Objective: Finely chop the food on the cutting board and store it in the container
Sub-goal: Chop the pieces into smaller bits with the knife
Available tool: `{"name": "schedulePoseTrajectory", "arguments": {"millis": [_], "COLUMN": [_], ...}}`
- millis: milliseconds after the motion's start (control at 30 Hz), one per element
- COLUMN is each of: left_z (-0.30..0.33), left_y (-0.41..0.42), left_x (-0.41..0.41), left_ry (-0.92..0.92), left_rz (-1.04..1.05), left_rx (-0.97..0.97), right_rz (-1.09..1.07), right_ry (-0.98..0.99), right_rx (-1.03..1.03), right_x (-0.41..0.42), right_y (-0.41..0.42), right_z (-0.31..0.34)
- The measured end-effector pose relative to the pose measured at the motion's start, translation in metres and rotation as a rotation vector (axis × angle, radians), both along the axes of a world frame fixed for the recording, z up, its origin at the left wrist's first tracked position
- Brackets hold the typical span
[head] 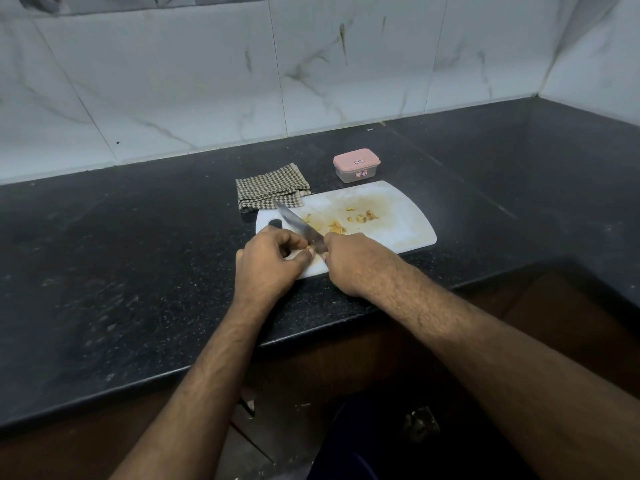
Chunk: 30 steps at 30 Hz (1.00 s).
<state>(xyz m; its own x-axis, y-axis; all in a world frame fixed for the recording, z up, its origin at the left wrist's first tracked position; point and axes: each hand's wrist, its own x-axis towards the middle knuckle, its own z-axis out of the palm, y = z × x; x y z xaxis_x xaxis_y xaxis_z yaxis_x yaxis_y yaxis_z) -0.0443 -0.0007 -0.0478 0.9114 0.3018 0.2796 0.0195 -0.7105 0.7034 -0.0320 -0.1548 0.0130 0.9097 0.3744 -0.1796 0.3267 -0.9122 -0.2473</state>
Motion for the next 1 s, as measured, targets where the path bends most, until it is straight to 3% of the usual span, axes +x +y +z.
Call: {"name": "schedulePoseTrajectory", "arguments": {"millis": [467,1000], "left_z": [0.0011,0.0020], "left_y": [0.0015,-0.0004], "left_x": [-0.0009,-0.0010], "left_ry": [0.019,-0.004], "left_rz": [-0.024,-0.025], "left_rx": [-0.058,-0.037], "right_rz": [-0.027,0.006], "right_ry": [0.006,0.010], "right_rx": [0.078,0.030], "right_x": [-0.0051,-0.0047], "right_y": [-0.0068,-0.0023], "right_z": [-0.0035,0.0027]}}
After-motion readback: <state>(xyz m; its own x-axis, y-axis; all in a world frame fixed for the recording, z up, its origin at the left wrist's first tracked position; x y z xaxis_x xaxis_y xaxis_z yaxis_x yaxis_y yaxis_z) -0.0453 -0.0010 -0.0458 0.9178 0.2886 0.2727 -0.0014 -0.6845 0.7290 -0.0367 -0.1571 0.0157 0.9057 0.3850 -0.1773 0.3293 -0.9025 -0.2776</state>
